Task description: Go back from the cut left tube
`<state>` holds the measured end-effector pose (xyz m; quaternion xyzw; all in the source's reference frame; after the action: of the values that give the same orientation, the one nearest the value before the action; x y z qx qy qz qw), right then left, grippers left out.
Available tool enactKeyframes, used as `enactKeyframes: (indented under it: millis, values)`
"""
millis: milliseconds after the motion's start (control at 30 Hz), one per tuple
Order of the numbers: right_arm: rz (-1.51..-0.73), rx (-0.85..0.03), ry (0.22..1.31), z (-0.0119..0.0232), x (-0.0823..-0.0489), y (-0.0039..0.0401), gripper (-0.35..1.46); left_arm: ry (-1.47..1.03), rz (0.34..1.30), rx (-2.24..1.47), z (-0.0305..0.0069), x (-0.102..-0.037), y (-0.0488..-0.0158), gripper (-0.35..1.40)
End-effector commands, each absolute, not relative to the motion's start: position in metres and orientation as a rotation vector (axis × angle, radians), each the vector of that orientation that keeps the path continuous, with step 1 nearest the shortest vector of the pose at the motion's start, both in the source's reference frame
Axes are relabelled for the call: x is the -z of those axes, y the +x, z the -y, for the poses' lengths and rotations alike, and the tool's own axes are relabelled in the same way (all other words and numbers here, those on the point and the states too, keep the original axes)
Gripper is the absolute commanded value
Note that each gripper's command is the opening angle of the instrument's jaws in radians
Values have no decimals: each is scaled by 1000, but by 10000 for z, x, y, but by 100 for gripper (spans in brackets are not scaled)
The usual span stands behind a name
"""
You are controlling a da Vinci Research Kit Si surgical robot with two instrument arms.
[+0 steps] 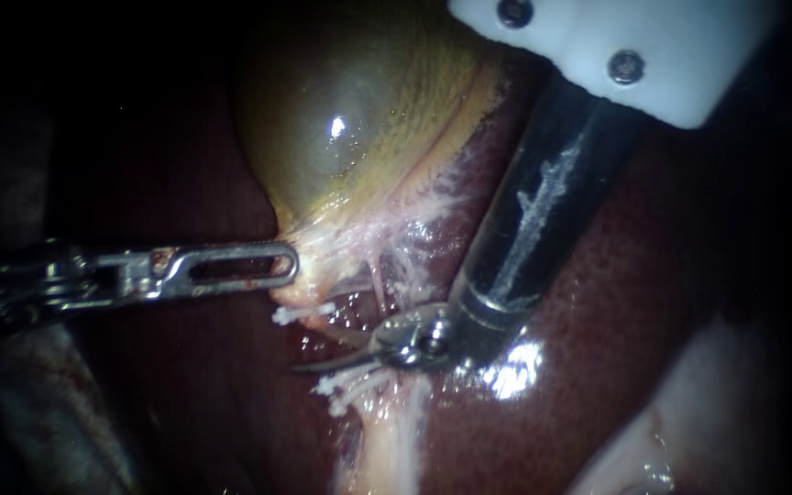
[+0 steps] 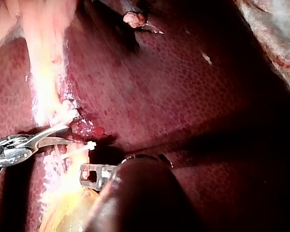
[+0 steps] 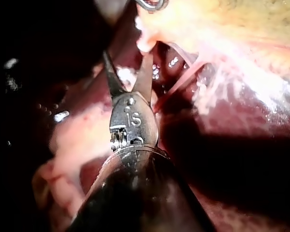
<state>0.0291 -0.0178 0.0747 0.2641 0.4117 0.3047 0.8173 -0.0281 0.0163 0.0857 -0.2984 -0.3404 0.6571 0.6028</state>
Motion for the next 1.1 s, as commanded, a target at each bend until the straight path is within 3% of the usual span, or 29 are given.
enactKeyframes:
  millis: [33, 700, 1100]
  values:
    - [-878, -646, 551, 176, -745, 287, 110, -691, 789, -1522, -163, -857, -281, -35]
    - [-963, -570, 286, 145, -685, 185, 116, -691, 788, -1522, -163, -857, -281, -35]
    - [-976, -469, 95, 125, -683, 141, 130, -691, 788, -1521, -163, -857, -282, -35]
